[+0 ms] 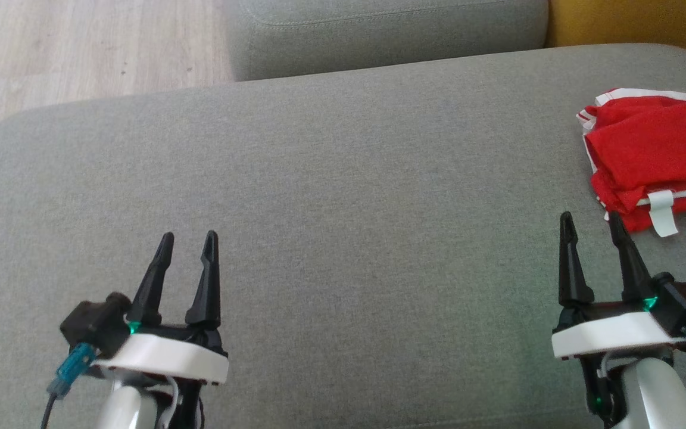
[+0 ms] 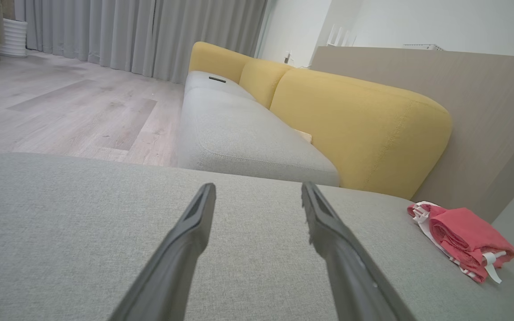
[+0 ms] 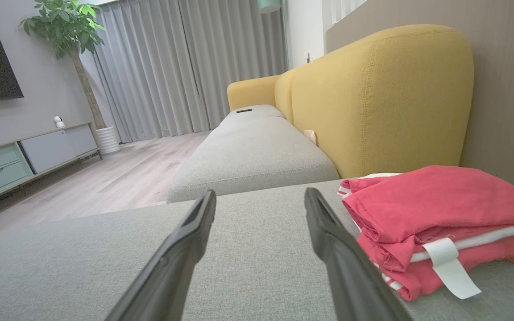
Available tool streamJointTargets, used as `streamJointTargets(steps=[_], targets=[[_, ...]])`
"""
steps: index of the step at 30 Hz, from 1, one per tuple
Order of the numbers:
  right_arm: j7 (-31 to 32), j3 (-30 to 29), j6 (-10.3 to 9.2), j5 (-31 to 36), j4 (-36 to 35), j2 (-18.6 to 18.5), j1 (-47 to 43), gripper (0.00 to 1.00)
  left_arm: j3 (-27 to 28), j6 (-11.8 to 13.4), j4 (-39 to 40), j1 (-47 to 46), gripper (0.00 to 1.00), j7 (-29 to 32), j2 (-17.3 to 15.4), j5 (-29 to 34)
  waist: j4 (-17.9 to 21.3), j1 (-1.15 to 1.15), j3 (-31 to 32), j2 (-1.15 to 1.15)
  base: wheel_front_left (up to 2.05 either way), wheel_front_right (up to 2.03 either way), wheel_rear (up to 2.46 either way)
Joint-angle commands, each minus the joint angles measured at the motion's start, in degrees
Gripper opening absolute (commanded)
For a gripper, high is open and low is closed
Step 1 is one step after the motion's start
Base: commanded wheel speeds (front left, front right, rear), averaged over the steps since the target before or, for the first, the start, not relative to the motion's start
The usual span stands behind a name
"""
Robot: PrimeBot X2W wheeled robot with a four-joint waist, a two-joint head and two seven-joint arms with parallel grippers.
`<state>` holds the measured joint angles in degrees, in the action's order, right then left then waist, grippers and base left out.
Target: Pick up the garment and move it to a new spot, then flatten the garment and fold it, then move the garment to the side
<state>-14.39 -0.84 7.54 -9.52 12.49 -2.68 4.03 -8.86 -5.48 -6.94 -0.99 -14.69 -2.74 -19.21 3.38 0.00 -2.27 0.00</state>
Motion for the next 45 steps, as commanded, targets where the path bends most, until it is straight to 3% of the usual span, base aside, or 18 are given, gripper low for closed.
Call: streamJointTargets(steps=[1, 13, 28, 29, 34, 45], targets=[[-0.6, 1.2, -0.05, 0.1, -2.2, -0.2, 1.6, 1.00, 1.7, 0.4, 2.3, -2.5, 1.00, -0.3, -0.1, 0.2, -0.1, 0.00, 0.0, 0.00, 0.00, 0.00, 0.00], [-0.6, 2.3, -0.05, 0.4, -1.8, -0.2, 2.2, 1.00, 2.2, 3.4, 1.7, -2.0, 1.00, -0.3, -0.1, 0.6, -0.4, 0.00, 0.1, 0.00, 0.00, 0.00, 0.00], [-0.6, 3.3, -0.05, -0.5, -1.7, -0.2, 2.6, 1.00, 3.2, 5.1, 1.6, -2.5, 1.00, -0.3, -0.1, 1.6, -0.5, 0.00, -0.7, 0.00, 0.00, 0.00, 0.00], [0.0, 1.9, 0.00, -0.1, 0.1, 0.0, 0.1, 0.00, 0.8, 5.0, -0.3, -0.2, 0.00, 0.0, 0.0, 1.8, -0.5, 0.00, -0.7, 0.00, 0.00, 0.00, 0.00], [0.1, 2.1, 0.00, -0.8, 2.6, 0.1, -0.8, 0.00, 0.4, 4.9, -3.1, 0.7, 0.00, 0.2, 0.0, 1.2, -0.5, 0.01, -0.7, 0.00, 0.00, 0.00, 0.00], [1.9, 1.7, -0.01, -9.1, 2.5, -0.3, -0.5, 0.00, 1.6, 4.3, -3.5, 0.1, 0.00, 2.1, -0.2, -6.3, -0.8, 0.01, -0.4, 0.00, 0.00, 0.00, 0.00]])
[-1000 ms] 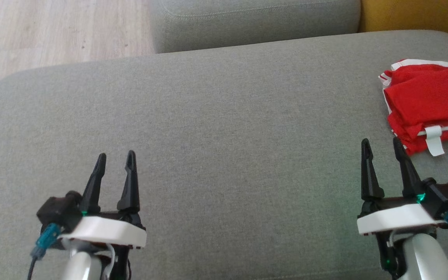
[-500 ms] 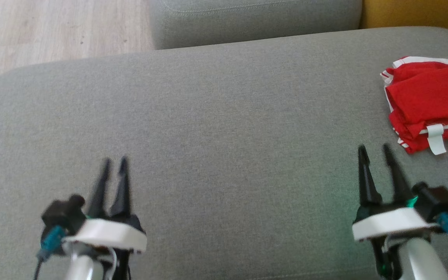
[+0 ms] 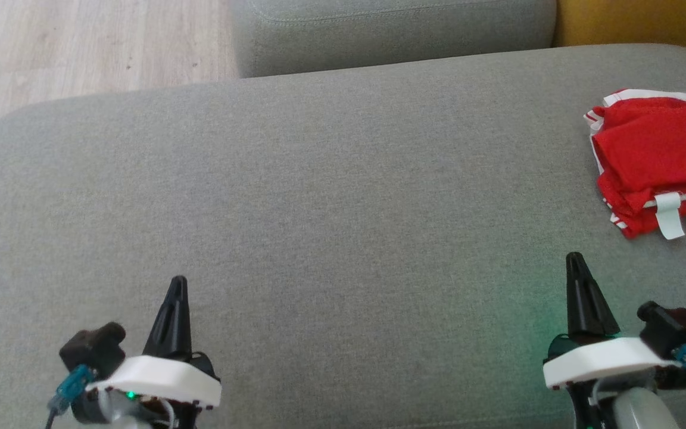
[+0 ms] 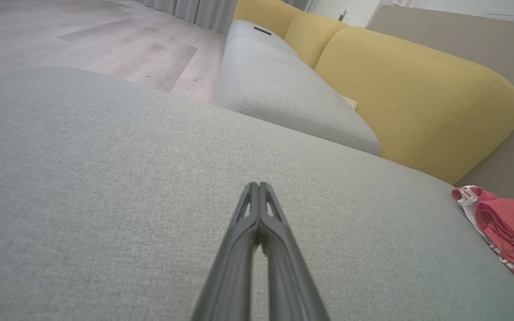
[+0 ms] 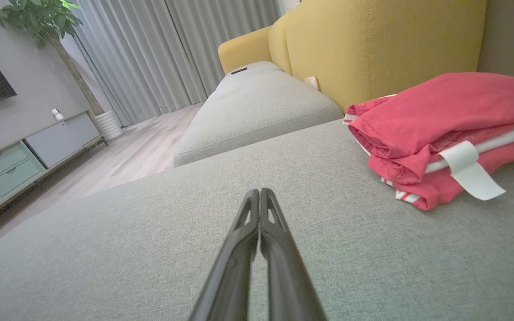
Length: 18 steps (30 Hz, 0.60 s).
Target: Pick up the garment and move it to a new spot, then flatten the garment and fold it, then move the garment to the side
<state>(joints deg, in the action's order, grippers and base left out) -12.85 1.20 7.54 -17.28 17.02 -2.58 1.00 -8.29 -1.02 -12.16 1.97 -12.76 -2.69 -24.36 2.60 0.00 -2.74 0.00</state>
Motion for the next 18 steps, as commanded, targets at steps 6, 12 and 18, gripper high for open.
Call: streamJointTargets(steps=[6, 12, 18], targets=[[1.2, -0.5, -0.01, -5.4, -2.1, -0.5, 2.6, 0.00, 1.7, -0.5, 1.5, -3.1, 0.00, 1.1, -0.3, -4.8, -0.2, 0.00, 0.2, 0.00, 0.00, 0.00, 0.00], [2.1, -0.7, -0.01, -9.5, -2.1, -0.6, 2.8, 0.00, 2.3, -0.9, 1.3, -3.4, 0.00, 2.0, -0.4, -8.4, -0.3, 0.00, 0.3, 0.00, 0.00, 0.00, 0.00], [3.0, -1.0, -0.01, -13.6, -2.2, -0.7, 2.9, 0.00, 3.0, -1.2, 1.1, -3.7, 0.00, 3.0, -0.4, -12.1, -0.4, 0.00, 0.4, 0.00, 0.00, 0.00, 0.00]])
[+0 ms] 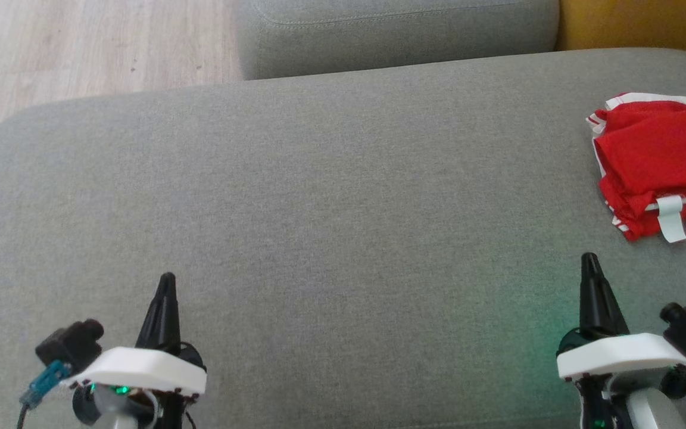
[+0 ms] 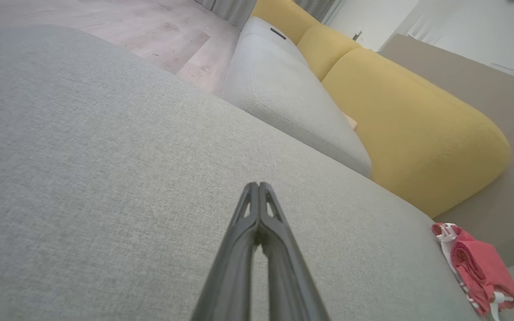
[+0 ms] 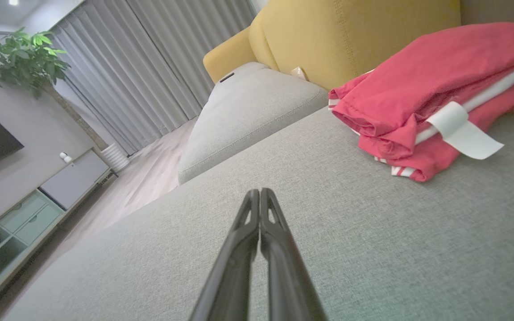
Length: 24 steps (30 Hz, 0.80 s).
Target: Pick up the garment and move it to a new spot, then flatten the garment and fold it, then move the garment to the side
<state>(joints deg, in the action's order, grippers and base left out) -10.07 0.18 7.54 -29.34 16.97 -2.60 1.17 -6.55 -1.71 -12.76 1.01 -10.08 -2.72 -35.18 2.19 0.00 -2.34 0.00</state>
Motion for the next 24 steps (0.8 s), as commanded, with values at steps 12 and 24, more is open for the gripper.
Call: streamJointTargets(steps=[12, 24], targets=[[2.1, -0.5, -0.02, -9.6, -2.3, -0.8, 3.0, 0.00, 2.6, -1.2, 1.4, -3.3, 0.00, 2.3, -0.5, -8.5, -0.3, 0.00, 0.3, 0.00, 0.00, 0.00, 0.00], [3.8, -1.1, -0.02, -16.9, -2.4, -0.9, 3.2, 0.00, 3.9, -1.8, 1.0, -3.8, 0.00, 4.1, -0.5, -15.1, -0.6, 0.00, 0.5, 0.00, 0.00, 0.00, 0.00]])
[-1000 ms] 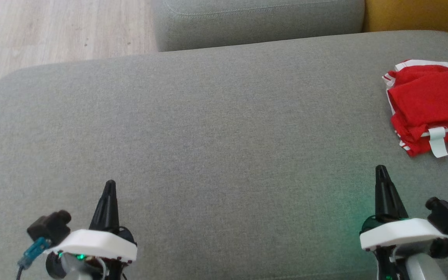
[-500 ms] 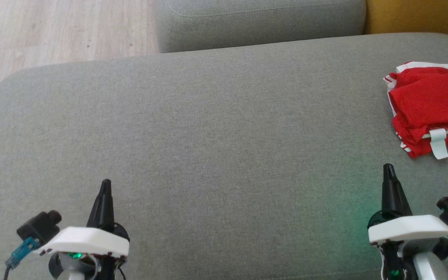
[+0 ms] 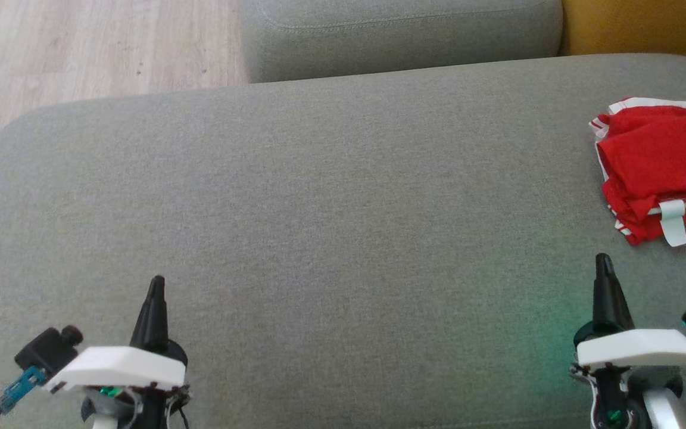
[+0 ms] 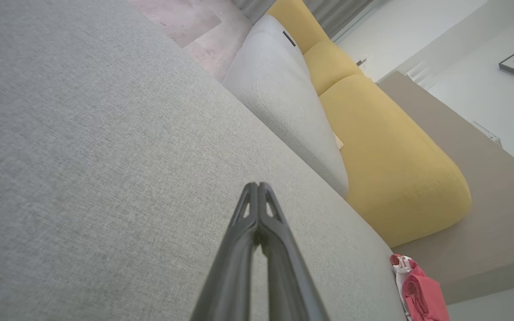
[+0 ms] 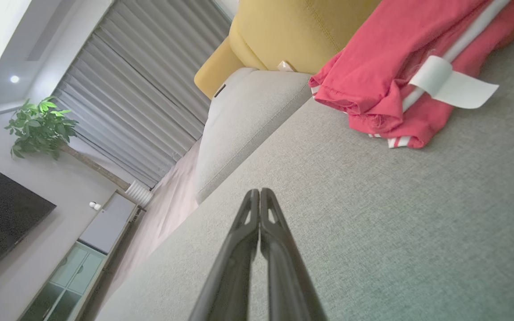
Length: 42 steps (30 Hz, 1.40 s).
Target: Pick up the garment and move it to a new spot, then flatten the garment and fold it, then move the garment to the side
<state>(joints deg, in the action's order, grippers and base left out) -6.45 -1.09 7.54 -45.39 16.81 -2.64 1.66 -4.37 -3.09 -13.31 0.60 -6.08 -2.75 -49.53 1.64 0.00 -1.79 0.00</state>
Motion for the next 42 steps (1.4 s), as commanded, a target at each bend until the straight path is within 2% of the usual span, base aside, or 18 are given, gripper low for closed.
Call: streamJointTargets(steps=[1, 42], targets=[[0.4, 0.1, -0.02, -1.6, -2.2, -0.9, 2.8, 0.00, 1.8, -0.5, 1.5, -3.4, 0.00, 0.2, -0.5, -1.4, 0.0, 0.00, 0.0, 0.00, 0.00, 0.00, 0.00], [7.0, -2.3, -0.04, -28.0, -2.6, -1.1, 3.7, 0.00, 6.6, -2.7, 0.2, -5.3, 0.00, 7.0, -0.6, -25.3, -0.9, 0.00, 0.9, 0.00, 0.00, 0.00, 0.00]])
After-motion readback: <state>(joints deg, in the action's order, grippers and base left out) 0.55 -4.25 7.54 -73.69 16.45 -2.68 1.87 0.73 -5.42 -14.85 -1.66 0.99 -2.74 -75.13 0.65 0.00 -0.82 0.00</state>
